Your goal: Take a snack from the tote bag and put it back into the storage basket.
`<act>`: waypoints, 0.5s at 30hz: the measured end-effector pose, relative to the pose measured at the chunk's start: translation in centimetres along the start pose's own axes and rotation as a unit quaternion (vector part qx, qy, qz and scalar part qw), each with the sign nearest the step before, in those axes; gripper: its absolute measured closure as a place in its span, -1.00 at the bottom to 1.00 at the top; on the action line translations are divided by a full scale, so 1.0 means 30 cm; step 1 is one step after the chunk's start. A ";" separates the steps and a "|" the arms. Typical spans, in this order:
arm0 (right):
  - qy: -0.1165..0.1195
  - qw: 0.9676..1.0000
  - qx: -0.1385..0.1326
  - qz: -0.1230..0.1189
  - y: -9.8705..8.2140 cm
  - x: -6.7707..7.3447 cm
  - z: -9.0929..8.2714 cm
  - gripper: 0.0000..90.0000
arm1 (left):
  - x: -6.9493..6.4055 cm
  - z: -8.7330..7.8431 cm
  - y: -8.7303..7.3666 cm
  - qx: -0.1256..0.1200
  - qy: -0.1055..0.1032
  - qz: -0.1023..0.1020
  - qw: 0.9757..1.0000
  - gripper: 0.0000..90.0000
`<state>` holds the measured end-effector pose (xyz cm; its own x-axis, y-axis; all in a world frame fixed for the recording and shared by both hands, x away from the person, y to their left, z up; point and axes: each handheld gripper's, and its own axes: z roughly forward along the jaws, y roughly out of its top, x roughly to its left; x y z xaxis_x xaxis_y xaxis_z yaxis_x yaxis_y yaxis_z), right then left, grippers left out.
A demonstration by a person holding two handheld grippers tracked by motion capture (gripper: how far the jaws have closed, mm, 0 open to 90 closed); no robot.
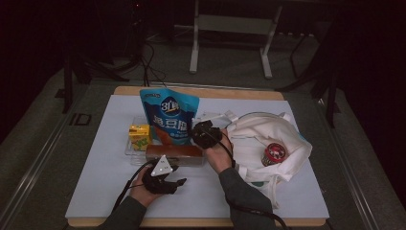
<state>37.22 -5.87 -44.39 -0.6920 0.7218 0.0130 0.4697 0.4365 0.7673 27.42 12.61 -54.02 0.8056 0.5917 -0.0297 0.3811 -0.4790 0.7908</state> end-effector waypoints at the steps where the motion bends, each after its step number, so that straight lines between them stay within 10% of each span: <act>1: -0.001 1.000 0.000 0.000 0.005 0.002 0.006 1.00 | 0.000 0.000 0.000 0.000 0.000 0.001 1.000 -0.07; 15: -0.014 1.000 0.013 0.008 0.089 0.004 0.093 1.00 | 0.001 0.000 0.000 -0.002 -0.002 0.001 1.000 -0.08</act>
<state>39.91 -3.11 -44.11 -0.6683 0.7439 0.0063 0.4945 0.4378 0.7509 27.43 12.63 -54.03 0.8076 0.5889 -0.0308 0.3783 -0.4774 0.7931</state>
